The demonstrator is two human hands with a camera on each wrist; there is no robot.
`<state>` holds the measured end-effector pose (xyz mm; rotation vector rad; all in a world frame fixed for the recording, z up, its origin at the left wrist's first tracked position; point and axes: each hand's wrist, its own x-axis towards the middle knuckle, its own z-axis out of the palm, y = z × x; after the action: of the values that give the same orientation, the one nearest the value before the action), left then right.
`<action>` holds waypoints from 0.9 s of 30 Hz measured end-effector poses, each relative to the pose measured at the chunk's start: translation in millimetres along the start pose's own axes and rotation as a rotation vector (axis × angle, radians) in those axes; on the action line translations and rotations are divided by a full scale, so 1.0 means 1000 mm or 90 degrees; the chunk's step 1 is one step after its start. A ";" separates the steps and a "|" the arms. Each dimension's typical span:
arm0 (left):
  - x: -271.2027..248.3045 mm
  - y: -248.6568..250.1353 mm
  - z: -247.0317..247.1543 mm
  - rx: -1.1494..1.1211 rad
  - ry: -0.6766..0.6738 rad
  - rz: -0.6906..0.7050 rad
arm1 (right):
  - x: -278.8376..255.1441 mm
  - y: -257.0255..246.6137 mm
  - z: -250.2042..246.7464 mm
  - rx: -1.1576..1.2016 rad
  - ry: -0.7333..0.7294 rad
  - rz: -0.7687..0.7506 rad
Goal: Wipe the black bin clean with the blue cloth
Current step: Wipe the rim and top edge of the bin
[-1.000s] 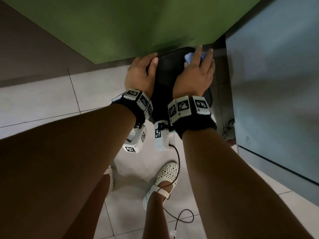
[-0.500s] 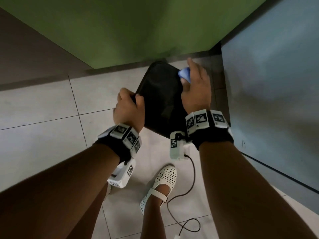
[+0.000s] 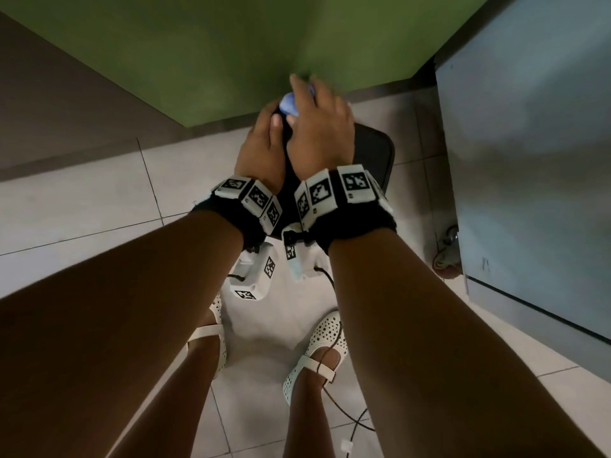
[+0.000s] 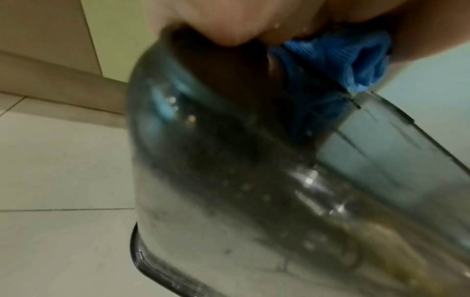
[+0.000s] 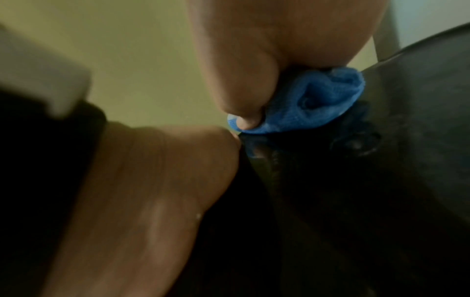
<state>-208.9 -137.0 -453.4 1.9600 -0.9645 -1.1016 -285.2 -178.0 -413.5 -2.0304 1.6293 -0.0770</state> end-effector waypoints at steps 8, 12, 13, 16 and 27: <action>0.002 -0.002 -0.002 0.039 0.022 -0.030 | -0.024 0.036 -0.017 -0.027 0.023 0.159; 0.000 0.000 0.001 0.037 0.012 -0.026 | -0.040 0.056 -0.021 0.032 0.101 0.292; 0.000 -0.001 0.001 0.043 0.012 -0.028 | -0.038 0.052 -0.021 0.044 0.107 0.318; 0.000 -0.002 0.001 0.063 0.005 -0.017 | -0.027 0.032 -0.014 0.010 0.088 0.308; 0.002 0.002 -0.004 -0.099 -0.087 0.011 | -0.016 0.016 -0.010 -0.017 0.002 0.069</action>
<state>-205.6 -139.0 -450.9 1.7675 -0.9354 -1.2757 -307.1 -169.3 -407.7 -1.9590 1.7477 -0.0192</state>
